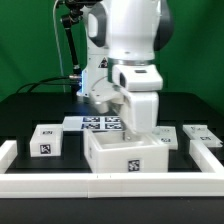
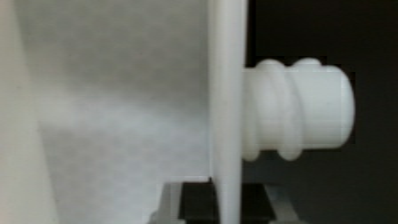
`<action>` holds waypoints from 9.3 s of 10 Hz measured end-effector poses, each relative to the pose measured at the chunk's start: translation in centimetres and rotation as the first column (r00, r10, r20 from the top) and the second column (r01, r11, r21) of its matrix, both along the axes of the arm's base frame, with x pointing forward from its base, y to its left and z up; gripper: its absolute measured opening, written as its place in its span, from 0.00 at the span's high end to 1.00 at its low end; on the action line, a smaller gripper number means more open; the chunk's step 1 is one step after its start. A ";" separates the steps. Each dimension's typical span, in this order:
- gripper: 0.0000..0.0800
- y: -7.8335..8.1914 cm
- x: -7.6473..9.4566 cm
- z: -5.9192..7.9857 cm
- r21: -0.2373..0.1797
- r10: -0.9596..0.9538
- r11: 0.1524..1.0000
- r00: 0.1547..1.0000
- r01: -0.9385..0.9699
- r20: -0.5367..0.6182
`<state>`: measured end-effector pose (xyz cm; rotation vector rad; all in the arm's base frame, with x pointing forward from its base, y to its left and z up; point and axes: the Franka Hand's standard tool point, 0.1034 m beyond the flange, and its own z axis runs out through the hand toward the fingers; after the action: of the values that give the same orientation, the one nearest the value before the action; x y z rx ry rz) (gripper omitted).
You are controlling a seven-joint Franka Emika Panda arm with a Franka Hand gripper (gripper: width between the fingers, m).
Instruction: Assemble cabinet
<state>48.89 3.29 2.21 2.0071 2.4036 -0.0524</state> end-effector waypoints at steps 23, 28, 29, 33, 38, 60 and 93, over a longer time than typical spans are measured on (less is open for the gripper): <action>0.01 8.0 2.6 2.8 -0.001 -0.207 0.978 0.977 0.208 0.054; 0.00 11.6 -1.4 5.6 0.029 -0.229 0.973 0.970 0.228 0.081; 0.00 13.5 -2.3 5.2 0.054 -0.245 0.969 0.966 0.242 0.084; 0.00 14.3 -2.9 4.6 0.057 -0.259 0.965 0.963 0.256 0.072; 0.00 15.1 -5.4 2.8 0.067 -0.246 0.968 0.968 0.242 0.043; 0.91 15.0 -6.5 1.5 0.051 -0.250 0.967 0.968 0.249 0.010; 0.91 7.5 -3.4 3.5 -0.018 -0.226 0.974 0.974 0.226 -0.007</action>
Offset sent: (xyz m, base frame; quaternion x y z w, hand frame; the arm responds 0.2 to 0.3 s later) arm 0.0156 0.0315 0.0026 0.0021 -0.0081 0.0280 0.9996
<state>45.50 10.78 5.69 2.2671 2.1592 -0.0838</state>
